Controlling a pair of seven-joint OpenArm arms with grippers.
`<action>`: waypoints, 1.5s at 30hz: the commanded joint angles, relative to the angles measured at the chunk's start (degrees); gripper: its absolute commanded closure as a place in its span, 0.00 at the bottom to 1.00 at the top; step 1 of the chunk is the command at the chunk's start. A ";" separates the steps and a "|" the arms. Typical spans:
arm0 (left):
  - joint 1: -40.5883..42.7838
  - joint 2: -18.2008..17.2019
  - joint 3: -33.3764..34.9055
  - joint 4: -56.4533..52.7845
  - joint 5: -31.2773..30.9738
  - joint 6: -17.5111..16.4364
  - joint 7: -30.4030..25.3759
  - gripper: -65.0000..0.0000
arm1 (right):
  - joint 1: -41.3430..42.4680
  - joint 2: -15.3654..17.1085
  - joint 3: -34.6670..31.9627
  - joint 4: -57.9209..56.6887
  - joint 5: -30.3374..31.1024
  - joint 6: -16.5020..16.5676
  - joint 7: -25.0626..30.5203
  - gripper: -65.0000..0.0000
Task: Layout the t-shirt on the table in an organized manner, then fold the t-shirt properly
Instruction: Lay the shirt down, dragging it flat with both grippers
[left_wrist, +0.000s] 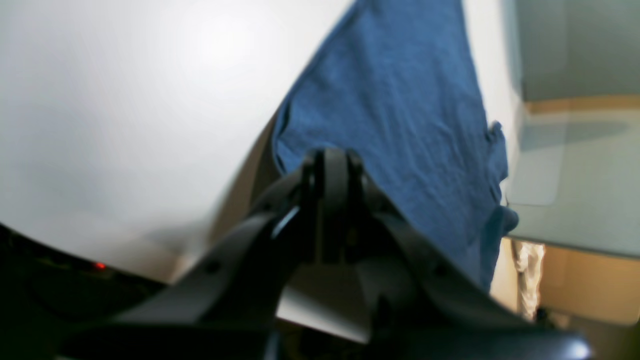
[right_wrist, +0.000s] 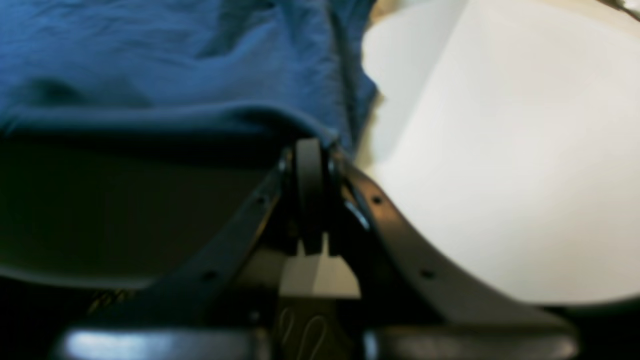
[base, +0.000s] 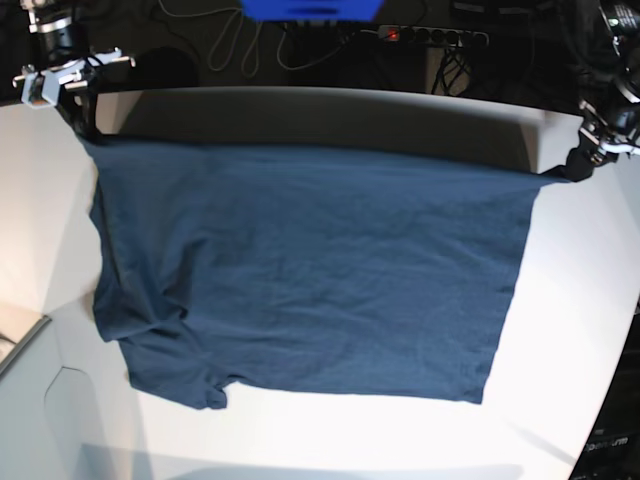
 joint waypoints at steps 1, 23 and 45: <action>0.11 -0.88 -1.28 0.60 -0.97 -1.86 -0.31 1.00 | -1.62 0.39 -1.06 0.66 0.87 -0.08 1.52 1.00; -3.67 4.40 -8.93 0.42 11.34 -3.09 5.05 1.00 | -3.64 0.30 -6.42 -2.33 0.78 -0.08 2.22 1.00; -5.52 5.28 -8.93 1.04 16.61 -3.09 5.22 1.00 | -6.36 0.39 -5.37 -9.19 1.05 -0.08 2.93 0.54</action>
